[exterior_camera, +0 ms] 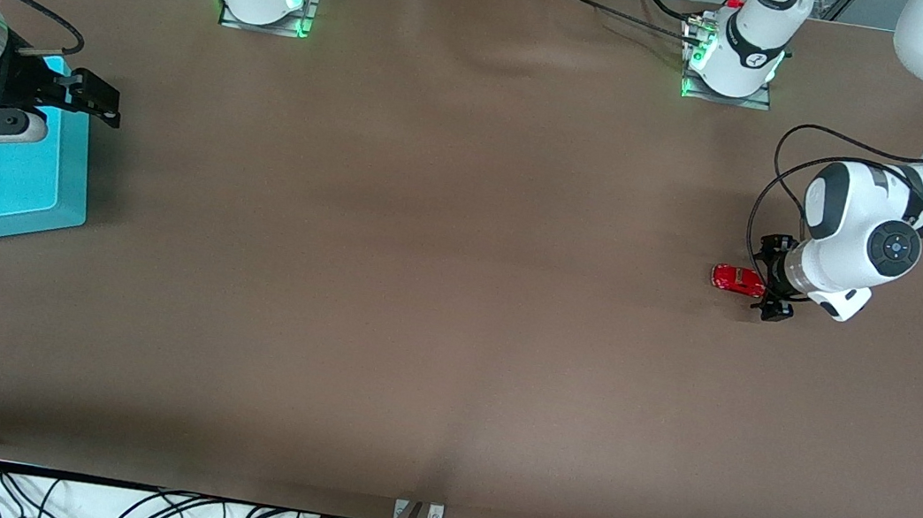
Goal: Wind red beetle toy and store in blue box
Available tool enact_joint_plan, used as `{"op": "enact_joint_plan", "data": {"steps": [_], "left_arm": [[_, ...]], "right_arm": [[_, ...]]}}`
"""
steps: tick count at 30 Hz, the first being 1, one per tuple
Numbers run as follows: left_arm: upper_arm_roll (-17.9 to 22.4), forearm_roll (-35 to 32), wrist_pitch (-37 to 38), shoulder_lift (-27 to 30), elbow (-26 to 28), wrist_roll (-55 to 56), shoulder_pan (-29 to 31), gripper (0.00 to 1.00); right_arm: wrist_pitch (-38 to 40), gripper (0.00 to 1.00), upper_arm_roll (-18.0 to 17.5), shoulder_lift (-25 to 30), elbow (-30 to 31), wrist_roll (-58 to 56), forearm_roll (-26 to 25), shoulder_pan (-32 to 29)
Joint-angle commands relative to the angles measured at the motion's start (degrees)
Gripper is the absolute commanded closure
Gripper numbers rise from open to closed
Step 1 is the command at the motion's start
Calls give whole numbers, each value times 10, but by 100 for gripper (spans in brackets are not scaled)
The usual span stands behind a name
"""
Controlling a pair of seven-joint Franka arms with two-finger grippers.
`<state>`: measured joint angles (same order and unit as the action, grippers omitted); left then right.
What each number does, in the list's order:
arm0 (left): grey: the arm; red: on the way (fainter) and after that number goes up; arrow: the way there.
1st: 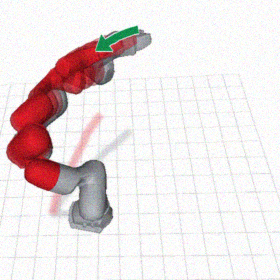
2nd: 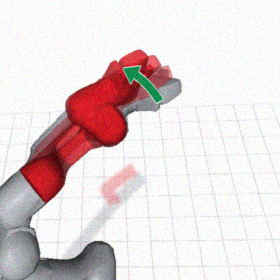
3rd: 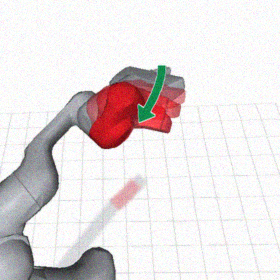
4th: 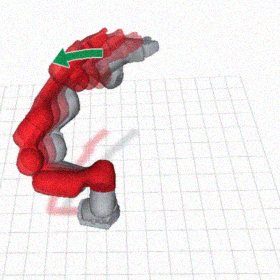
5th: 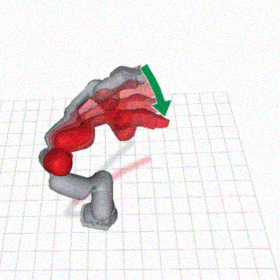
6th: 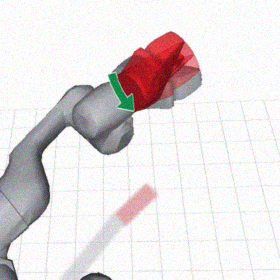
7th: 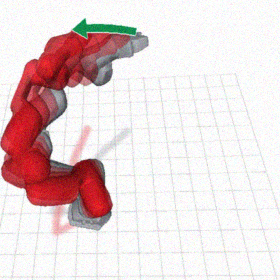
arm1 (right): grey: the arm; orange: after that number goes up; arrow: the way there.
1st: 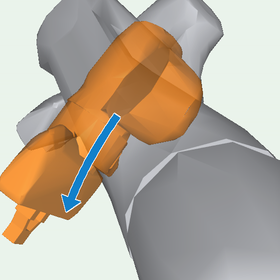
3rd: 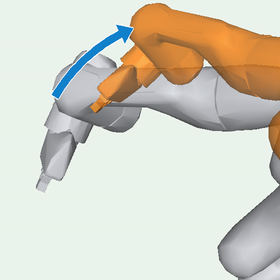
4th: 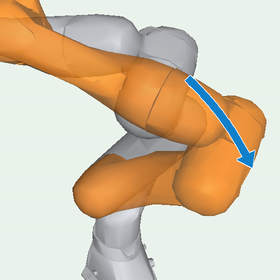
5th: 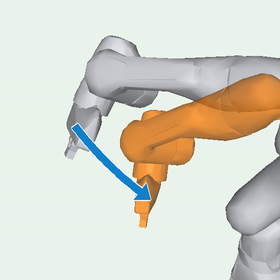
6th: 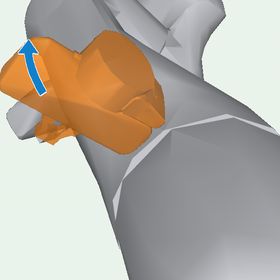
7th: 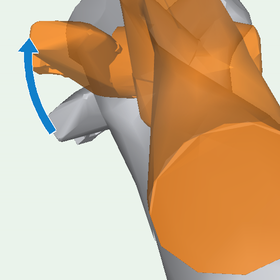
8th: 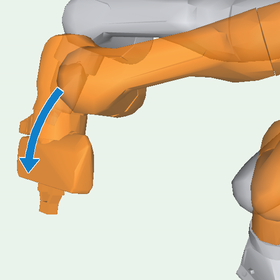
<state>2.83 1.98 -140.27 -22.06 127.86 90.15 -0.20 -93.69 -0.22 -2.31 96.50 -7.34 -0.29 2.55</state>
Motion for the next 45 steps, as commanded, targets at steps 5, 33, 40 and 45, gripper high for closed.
{"op": "enact_joint_plan", "data": {"steps": [5, 33, 40, 45], "left_arm": [[-1, 0, -6, -2, -3, 10, -6, 100], [-121, 0, 34, -38, -71, 203, -31, 100], [-123, -9, 32, -48, -71, 175, -30, 100], [-123, -14, 32, -55, -71, 157, -24, 100]], "right_arm": [[11, 0, -2, -3, -12, 3, -7, 0], [11, 0, -2, -3, -12, 3, -7, 0], [11, 0, -2, -3, -12, 3, -7, 0], [11, 0, -2, -3, -12, 3, -7, 0]]}}
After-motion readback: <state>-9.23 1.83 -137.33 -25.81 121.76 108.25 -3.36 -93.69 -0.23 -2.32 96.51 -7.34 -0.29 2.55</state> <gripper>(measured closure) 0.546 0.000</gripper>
